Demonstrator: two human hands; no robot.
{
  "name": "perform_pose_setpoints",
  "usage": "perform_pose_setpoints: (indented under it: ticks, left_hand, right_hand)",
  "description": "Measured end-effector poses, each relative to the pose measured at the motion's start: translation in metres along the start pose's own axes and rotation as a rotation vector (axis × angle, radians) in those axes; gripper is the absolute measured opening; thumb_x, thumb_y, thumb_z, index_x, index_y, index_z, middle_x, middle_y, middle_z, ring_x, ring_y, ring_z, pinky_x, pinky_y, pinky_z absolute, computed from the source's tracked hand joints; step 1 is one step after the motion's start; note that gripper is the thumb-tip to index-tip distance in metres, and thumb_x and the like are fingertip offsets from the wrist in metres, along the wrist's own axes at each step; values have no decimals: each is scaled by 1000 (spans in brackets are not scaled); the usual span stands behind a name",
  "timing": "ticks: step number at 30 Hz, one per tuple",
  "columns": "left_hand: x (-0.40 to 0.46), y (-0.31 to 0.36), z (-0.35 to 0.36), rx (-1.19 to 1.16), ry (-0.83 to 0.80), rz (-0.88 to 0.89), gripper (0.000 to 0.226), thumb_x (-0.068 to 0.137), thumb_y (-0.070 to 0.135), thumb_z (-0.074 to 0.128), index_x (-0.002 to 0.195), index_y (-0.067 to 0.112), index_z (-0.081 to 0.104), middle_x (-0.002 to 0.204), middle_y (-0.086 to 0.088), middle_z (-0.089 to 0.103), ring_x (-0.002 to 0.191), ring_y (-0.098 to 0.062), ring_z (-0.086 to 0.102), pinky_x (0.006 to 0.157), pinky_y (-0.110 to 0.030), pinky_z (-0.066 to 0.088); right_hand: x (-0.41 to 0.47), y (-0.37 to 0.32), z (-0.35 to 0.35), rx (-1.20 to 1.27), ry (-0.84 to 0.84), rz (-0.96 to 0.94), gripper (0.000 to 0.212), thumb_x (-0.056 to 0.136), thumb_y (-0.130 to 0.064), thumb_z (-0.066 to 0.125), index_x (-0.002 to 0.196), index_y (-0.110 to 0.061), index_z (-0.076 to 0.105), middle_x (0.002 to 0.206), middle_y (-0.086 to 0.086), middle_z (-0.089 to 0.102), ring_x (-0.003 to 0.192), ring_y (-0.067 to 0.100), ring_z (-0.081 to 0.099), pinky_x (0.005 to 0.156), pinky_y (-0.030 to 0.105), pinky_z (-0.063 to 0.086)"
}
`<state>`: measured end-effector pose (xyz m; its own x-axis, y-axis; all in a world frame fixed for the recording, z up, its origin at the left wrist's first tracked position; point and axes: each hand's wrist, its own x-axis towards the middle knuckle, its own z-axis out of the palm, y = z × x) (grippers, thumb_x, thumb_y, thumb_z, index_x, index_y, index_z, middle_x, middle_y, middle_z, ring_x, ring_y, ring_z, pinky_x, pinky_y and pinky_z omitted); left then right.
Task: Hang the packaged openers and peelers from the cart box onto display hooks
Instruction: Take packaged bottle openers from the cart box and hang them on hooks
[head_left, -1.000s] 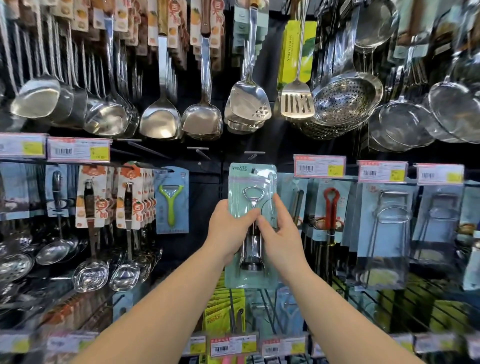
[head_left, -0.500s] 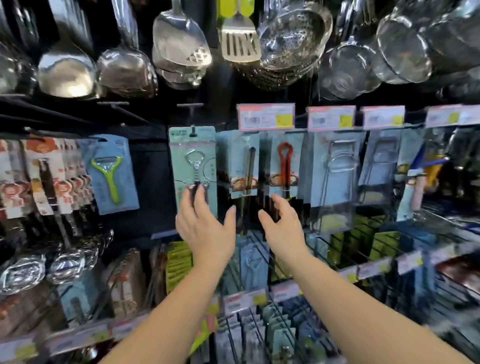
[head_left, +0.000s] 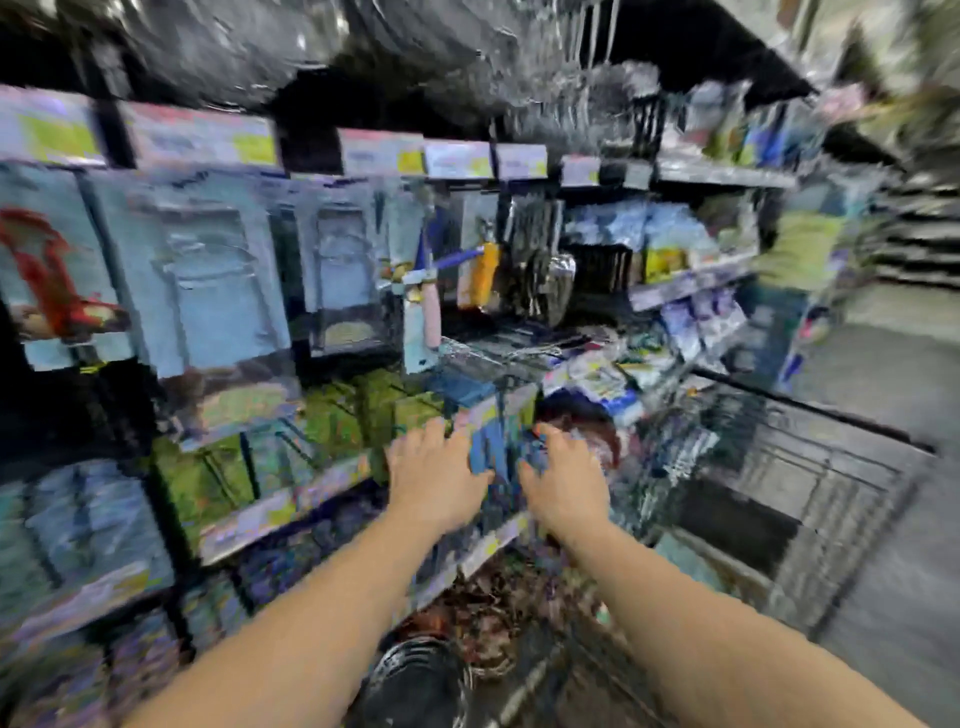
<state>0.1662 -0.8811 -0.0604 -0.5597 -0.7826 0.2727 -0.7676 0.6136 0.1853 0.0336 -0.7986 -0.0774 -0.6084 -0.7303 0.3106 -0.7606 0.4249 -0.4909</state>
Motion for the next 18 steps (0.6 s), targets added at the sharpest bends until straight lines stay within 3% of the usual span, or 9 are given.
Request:
perform_pose_setpoints:
  ticks: [8, 13, 18]
  left_hand:
    - [55, 182, 98, -64, -139, 236, 63, 86, 63, 52, 140, 30, 42, 148, -3, 43, 138, -31, 37, 114, -50, 30]
    - [90, 237, 156, -75, -244, 321, 66, 89, 61, 49, 146, 30, 36, 153, -4, 37, 142, -31, 30, 115, -48, 24]
    - [128, 260, 227, -94, -398, 346, 63, 90, 58, 52, 144, 28, 38, 150, -5, 40, 138, -30, 34, 112, -46, 29]
  right_hand:
    - [26, 184, -56, -141, 34, 249, 52, 92, -42, 56, 140, -26, 41, 131, 6, 52, 121, 31, 49, 93, 45, 49]
    - [41, 262, -56, -70, 32, 412, 56, 93, -41, 56, 145, -28, 37, 137, 5, 49, 124, 28, 46, 97, 45, 47]
    - [66, 332, -39, -43, 35, 562, 58, 95, -39, 56, 147, -26, 34, 140, 7, 47, 125, 26, 48, 99, 40, 47]
